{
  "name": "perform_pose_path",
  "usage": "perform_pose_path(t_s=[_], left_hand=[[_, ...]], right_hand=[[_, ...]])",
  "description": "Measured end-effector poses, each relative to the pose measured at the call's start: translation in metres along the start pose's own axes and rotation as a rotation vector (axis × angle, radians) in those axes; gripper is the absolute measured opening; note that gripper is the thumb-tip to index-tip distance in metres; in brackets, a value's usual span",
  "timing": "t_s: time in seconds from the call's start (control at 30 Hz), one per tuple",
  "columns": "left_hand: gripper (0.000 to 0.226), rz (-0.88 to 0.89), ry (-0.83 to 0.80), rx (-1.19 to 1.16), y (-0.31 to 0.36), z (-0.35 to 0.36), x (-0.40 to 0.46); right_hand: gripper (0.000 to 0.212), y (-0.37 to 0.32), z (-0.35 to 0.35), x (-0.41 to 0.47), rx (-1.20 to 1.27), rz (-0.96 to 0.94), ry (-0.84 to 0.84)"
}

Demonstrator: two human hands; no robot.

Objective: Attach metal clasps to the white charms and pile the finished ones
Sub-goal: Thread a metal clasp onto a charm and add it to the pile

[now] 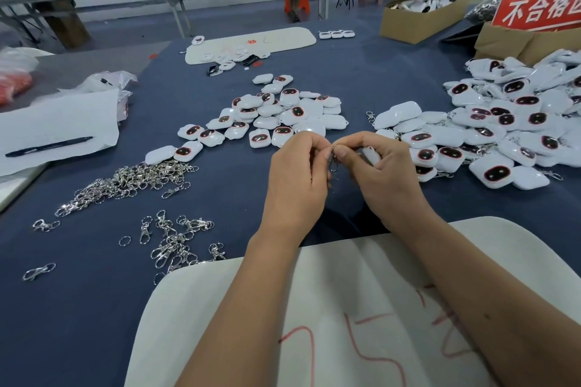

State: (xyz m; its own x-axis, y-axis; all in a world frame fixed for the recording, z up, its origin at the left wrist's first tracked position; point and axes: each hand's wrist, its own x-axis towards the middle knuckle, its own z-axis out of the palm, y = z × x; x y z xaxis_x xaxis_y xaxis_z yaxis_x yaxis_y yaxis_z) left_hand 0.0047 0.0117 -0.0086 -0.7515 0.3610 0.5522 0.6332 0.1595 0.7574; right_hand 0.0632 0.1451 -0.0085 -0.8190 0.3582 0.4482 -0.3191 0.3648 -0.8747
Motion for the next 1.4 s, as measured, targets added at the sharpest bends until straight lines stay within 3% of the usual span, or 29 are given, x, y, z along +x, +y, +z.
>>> perform_pose_path(t_s=[0.03, 0.13, 0.23, 0.4, 0.53, 0.63, 0.83, 1.0, 1.4], left_hand=[[0.016, 0.004, -0.002, 0.015, 0.0, -0.001, 0.0], [0.017, -0.003, -0.018, 0.048, -0.003, -0.004, 0.001], [0.017, -0.02, -0.052, 0.07, -0.005, -0.007, 0.001], [0.018, -0.018, -0.1, 0.106, -0.006, -0.007, 0.001], [0.019, -0.01, -0.144, 0.122, -0.005, -0.007, 0.0], [0.021, -0.033, -0.197, 0.108, -0.004, -0.007, 0.0], [0.023, -0.051, -0.3, 0.091, 0.001, -0.003, -0.001], [0.021, -0.049, -0.327, 0.106, 0.004, -0.003, -0.002], [0.021, -0.072, -0.321, 0.2, 0.007, 0.0, -0.006]], right_hand=[[0.004, 0.0, 0.001, 0.001, 0.001, 0.009, 0.008], [0.02, 0.002, 0.001, 0.004, 0.141, 0.168, 0.054], [0.013, 0.007, -0.001, 0.009, 0.25, 0.303, 0.109], [0.025, 0.014, -0.003, 0.007, 0.173, 0.249, 0.108], [0.007, 0.013, -0.004, 0.007, 0.128, 0.147, 0.159], [0.006, 0.012, -0.004, 0.008, 0.13, 0.182, 0.201], [0.025, 0.013, -0.002, 0.011, 0.066, 0.263, 0.222], [0.026, 0.014, 0.0, 0.012, -0.089, 0.243, 0.188], [0.023, 0.009, 0.001, 0.009, -0.152, 0.165, 0.175]])
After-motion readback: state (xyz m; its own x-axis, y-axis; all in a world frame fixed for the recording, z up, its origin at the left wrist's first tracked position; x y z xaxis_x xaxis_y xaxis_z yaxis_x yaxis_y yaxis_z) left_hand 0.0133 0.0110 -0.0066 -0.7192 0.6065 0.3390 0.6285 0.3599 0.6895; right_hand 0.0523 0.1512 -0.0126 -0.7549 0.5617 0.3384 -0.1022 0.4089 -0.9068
